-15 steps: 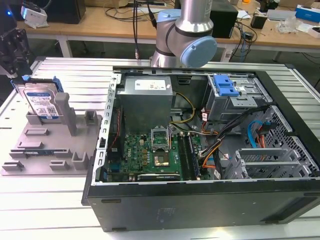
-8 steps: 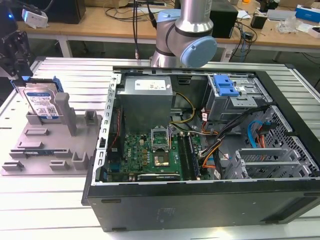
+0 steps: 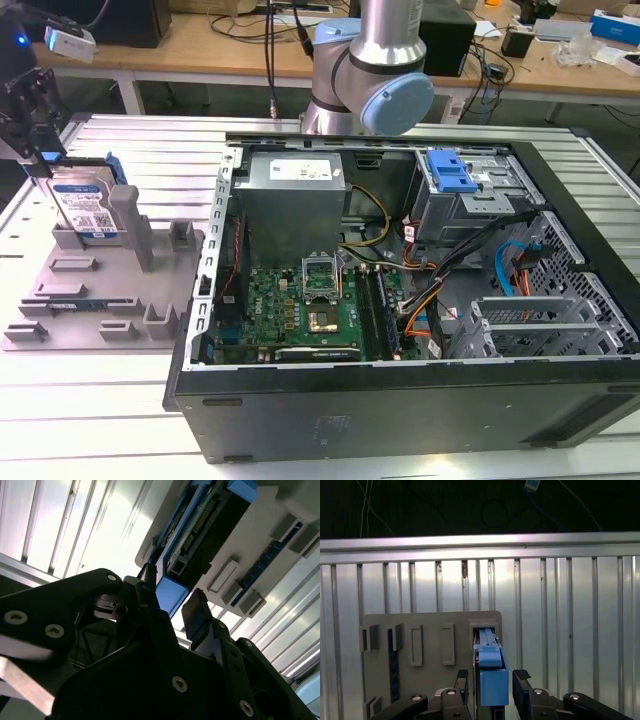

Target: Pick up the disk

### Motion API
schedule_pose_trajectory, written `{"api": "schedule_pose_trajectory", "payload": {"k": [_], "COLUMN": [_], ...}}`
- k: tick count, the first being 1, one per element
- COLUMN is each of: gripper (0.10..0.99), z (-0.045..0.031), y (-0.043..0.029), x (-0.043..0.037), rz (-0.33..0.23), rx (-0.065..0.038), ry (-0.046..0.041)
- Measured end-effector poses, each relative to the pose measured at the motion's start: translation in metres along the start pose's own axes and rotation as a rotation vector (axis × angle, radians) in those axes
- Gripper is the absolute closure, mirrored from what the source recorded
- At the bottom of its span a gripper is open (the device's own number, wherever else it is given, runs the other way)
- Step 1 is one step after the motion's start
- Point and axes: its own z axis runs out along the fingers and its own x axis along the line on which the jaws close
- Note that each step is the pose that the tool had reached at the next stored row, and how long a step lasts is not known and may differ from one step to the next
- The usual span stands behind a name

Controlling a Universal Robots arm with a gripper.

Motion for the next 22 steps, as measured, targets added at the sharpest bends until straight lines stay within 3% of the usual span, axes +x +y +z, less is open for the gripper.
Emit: {"api": "schedule_pose_trajectory", "payload": {"k": [22], "gripper": [0.604], "z": [0.0145], "y": [0.0001], "x": [-0.0001], "rz": [0.000], "rx": [0.000], "ry": [0.0000]}}
